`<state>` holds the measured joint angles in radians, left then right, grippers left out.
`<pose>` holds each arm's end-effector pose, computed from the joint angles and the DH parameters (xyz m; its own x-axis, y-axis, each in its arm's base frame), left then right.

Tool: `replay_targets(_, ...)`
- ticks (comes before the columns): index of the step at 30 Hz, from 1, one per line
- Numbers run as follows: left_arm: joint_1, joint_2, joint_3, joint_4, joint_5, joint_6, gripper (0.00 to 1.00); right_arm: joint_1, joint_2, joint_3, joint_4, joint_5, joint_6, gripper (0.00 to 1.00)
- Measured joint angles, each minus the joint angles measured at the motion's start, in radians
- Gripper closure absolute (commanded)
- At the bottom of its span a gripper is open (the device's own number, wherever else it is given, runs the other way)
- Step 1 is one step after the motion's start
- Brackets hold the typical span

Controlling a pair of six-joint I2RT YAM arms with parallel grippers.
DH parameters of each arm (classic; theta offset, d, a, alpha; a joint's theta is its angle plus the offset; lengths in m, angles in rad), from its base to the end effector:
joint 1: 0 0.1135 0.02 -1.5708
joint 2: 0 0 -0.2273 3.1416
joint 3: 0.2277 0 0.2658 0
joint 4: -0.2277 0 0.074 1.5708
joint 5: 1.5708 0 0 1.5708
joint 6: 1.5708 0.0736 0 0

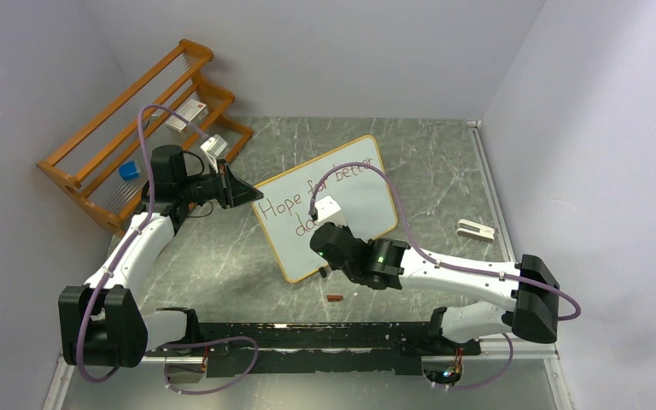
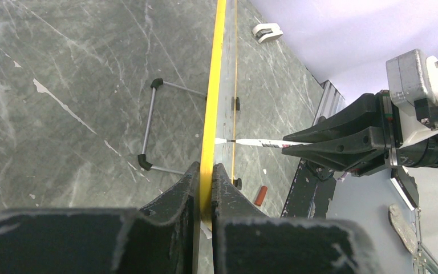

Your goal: Write a sentence on the whiteboard

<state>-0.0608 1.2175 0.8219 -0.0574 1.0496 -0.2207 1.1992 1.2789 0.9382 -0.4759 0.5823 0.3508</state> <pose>0.2985 -0.0821 0.2339 -0.6033 -0.0725 -0.7942 0.6933 0.4445 -0.5672 0.1508 0.2755 0.2025 -0.4690 -0.4129 -0.7807 -0.5114 0.8476 -0.1411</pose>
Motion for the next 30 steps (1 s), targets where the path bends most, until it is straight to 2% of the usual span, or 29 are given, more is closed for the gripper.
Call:
replay_targets(10, 0.0, 0.0, 0.0, 0.0, 0.0, 0.0, 0.95, 0.013, 0.0, 0.0, -0.017, -0.006, 0.007, 1.0)
replay_targets(17, 0.0, 0.0, 0.0, 0.0, 0.0, 0.0, 0.95, 0.012, -0.055, 0.008, -0.017, 0.039, -0.002, 1.0)
replay_targets(30, 0.0, 0.0, 0.0, 0.0, 0.0, 0.0, 0.95, -0.077, -0.106, 0.011, 0.007, 0.082, -0.031, 1.0)
